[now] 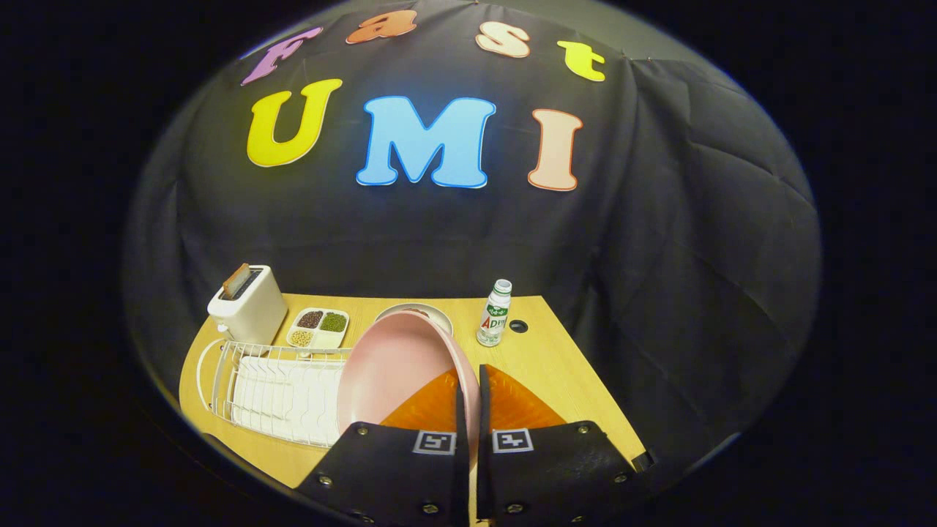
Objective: Take the plate from the dish rack, then take the spoon from the basket and place it into the plate.
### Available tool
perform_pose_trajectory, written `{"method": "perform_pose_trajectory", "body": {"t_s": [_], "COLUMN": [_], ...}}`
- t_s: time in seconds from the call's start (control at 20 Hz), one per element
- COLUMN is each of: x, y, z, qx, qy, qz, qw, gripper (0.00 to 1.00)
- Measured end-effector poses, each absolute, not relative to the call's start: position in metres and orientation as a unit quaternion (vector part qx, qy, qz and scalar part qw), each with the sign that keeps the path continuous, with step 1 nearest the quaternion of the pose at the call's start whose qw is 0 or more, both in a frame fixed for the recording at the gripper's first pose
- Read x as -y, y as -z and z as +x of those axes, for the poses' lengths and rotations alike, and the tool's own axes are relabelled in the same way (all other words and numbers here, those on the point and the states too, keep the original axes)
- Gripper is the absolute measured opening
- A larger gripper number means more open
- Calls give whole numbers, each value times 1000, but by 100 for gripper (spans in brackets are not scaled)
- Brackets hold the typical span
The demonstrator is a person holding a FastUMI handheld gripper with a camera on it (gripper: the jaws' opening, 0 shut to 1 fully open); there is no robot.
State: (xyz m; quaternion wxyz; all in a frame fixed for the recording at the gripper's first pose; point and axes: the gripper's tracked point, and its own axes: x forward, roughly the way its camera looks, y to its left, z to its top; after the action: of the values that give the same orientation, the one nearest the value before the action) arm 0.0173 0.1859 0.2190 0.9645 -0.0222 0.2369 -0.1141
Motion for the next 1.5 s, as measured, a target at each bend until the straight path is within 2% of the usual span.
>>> {"method": "perform_pose_trajectory", "body": {"t_s": [0.6,1.05,1.5], "x": [-174,-206,-214], "y": [-144,-42,18], "z": [-46,-74,-76], "qx": [-264,-344,-391], "qy": [32,-46,-73], "qz": [61,137,195], "qw": [962,928,897], "gripper": [4,4,4]}}
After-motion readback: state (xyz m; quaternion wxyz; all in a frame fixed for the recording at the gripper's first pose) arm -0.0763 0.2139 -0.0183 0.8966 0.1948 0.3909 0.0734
